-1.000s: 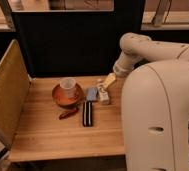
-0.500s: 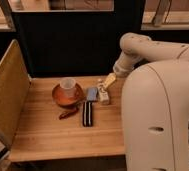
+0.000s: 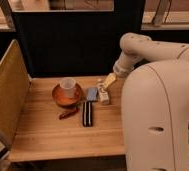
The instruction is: Place the pepper in the ceramic bowl
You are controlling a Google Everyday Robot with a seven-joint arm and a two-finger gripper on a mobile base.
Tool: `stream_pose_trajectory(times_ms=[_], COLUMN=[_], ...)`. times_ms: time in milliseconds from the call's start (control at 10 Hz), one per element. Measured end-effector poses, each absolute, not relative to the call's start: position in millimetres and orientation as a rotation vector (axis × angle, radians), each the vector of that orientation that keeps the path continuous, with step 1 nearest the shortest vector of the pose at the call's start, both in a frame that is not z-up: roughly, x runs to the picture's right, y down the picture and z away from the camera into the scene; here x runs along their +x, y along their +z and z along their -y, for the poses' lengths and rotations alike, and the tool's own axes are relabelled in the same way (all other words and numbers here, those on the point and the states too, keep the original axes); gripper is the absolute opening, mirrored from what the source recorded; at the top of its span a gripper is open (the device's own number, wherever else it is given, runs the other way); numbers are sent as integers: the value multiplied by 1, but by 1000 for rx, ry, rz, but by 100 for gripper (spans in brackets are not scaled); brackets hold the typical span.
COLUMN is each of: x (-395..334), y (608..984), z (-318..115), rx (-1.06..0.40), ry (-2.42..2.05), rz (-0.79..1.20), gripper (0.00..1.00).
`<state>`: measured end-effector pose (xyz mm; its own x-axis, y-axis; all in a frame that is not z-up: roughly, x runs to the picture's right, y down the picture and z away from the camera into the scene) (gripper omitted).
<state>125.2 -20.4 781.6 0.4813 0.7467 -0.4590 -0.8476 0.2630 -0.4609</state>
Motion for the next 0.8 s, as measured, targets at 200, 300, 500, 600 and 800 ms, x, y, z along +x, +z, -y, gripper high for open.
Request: stream_pose_trajectory(times_ms=[200, 300, 500, 600, 800], x=[125, 125, 125, 125, 123], y=[782, 782, 782, 782, 780], z=[20, 20, 20, 20, 22], rx=[-729, -729, -729, -729, -724], ry=[1084, 1084, 1084, 1084, 1072], rz=[-161, -161, -161, -161, -160], gripper=[80, 80, 80, 80, 80])
